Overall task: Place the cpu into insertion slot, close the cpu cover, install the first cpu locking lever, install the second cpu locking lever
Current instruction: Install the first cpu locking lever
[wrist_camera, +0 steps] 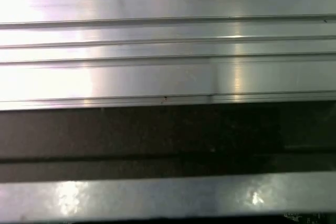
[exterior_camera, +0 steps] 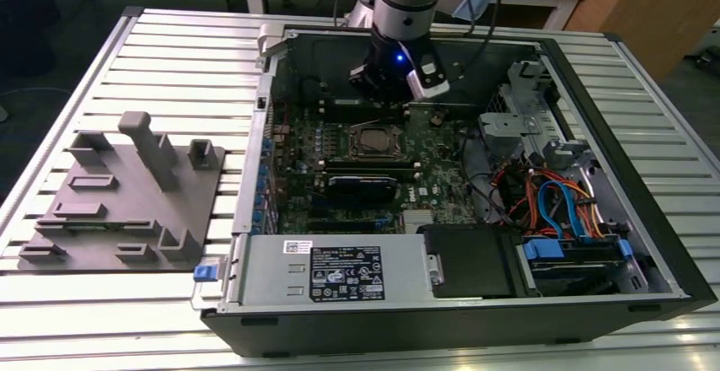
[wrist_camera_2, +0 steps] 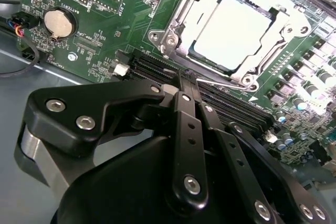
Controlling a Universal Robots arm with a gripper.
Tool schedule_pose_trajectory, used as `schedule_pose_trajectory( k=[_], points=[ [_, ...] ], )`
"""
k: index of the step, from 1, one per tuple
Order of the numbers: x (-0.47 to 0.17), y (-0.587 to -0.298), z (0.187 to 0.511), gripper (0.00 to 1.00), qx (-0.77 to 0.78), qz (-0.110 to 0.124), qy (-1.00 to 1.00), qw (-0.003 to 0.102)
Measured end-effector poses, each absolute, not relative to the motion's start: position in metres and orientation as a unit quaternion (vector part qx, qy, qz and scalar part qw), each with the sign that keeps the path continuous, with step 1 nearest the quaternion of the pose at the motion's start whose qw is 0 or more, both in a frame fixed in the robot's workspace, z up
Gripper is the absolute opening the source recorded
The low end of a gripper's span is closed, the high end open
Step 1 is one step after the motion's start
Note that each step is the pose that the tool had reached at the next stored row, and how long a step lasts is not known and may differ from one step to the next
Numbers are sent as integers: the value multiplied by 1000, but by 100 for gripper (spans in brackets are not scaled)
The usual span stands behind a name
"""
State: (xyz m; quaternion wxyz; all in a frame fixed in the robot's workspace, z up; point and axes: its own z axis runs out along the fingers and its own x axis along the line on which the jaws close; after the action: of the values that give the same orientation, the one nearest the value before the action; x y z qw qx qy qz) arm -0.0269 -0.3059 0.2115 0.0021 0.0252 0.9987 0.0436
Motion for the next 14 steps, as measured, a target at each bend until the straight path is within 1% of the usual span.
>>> schedule_pose_trajectory(
  k=[8,14],
  points=[
    [-26,-306,207,10,26,47,999,-1],
    [-23,-307,204,10,27,48,998,-1]
  ],
)
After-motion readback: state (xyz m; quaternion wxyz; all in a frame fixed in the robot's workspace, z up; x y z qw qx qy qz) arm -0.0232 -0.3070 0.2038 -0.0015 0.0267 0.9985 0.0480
